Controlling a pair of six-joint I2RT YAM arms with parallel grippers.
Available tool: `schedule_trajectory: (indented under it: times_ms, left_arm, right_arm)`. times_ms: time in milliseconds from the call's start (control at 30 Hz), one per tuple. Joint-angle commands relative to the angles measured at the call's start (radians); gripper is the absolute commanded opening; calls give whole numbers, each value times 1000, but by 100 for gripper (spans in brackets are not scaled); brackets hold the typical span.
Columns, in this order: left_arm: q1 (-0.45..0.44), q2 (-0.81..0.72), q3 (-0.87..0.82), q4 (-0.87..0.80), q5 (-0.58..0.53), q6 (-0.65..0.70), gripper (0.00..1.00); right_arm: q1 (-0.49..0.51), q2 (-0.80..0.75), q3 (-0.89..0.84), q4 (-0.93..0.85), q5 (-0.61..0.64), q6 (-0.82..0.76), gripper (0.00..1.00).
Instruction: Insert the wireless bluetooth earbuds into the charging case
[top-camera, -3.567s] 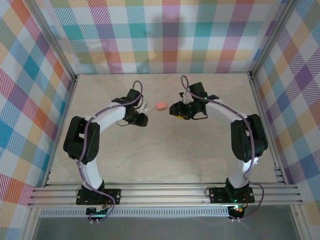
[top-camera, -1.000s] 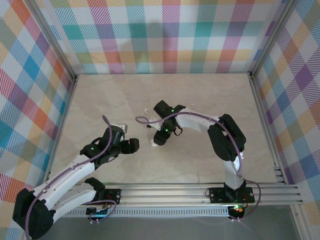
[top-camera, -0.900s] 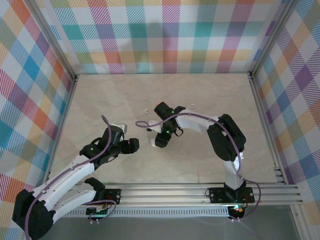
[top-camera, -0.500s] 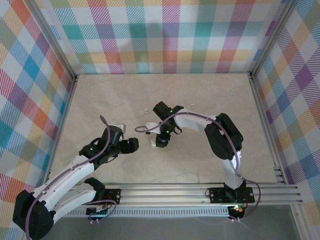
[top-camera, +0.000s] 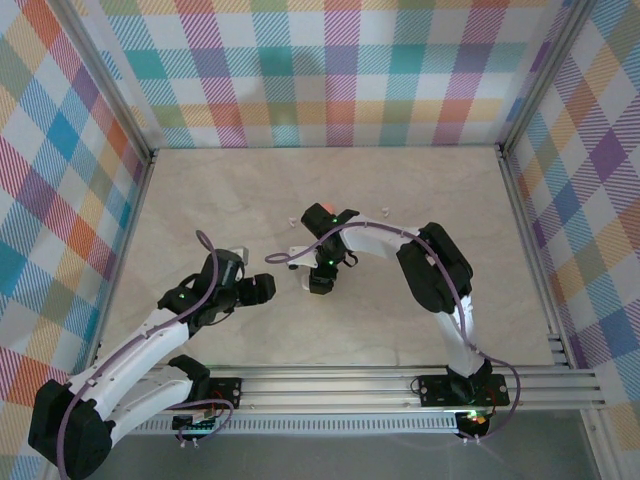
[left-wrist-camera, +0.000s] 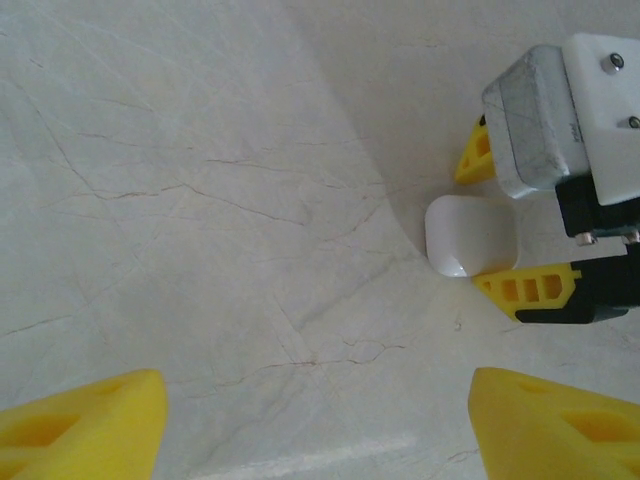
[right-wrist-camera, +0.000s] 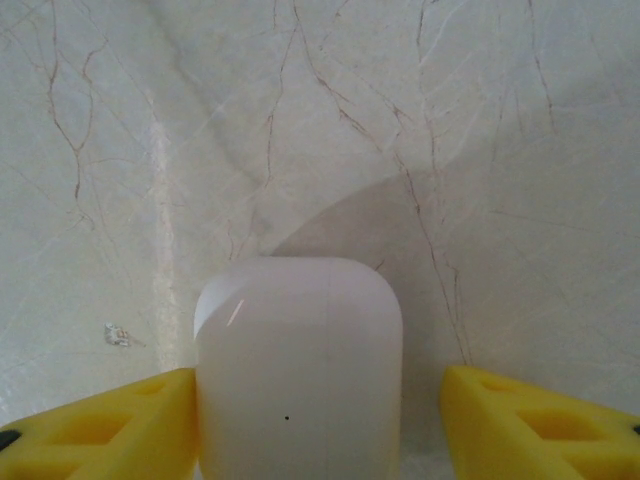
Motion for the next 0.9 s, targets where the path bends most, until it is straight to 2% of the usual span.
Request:
schedule_trajectory:
  times_ms: [0,300,433,600,867]
  left_arm:
    - [25,0,-21,21,36,-23,78]
    - [112,-25,-52,83,172,-110,78]
    - [136,-41,-56,88,207,-125,79]
    - [153,-58,-66,133,280,-127,80]
    - [163,-146,-126,272,362,-153,76]
  right_arm:
    - [9,14,-1,-26,18,-28,63]
    - [46,-5,-106,82,125,11,61]
    - [52,-17,-118,105,161,26,55]
    - [53,-64,-132,140,166,36,47]
    - [53,-211,-175,226,115,113,45]
